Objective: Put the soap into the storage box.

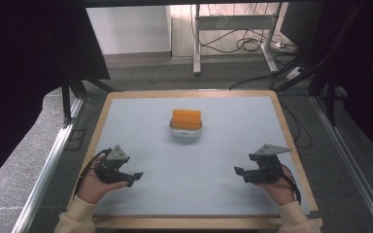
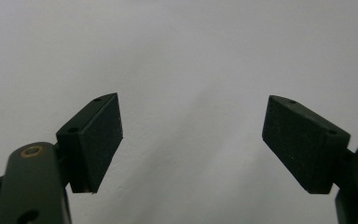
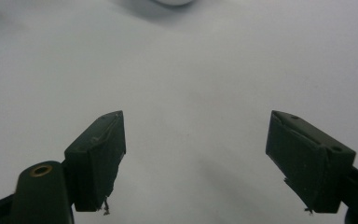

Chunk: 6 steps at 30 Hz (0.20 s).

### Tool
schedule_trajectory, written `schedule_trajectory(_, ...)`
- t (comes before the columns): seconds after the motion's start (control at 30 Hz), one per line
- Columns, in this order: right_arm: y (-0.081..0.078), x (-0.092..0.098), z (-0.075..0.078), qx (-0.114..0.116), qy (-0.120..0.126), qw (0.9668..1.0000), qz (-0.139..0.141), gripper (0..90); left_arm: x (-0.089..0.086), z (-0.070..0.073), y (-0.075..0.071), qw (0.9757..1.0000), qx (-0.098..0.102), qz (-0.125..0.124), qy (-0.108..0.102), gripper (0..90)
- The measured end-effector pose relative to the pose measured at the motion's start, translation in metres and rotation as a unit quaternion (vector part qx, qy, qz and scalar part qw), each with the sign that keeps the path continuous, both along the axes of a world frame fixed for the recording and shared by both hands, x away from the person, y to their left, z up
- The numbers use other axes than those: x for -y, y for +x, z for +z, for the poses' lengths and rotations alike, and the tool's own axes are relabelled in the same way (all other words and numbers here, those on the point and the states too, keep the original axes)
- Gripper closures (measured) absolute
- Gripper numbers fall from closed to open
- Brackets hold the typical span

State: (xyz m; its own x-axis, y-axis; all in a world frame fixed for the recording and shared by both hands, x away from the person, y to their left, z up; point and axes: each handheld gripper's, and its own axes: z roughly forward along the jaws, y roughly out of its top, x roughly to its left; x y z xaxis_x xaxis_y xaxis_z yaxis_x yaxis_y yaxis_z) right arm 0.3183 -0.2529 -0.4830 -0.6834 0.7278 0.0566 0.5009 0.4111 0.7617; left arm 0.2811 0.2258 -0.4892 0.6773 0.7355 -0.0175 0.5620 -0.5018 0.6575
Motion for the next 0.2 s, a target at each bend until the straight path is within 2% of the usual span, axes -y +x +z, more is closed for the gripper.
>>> schedule_trajectory(0.2,-0.0013,-0.0045,-0.0015,0.009,-0.009,0.9999,0.003,17.7,-0.0004,0.0007,-0.0001,1.0000,0.002,0.000,-0.001,19.9)
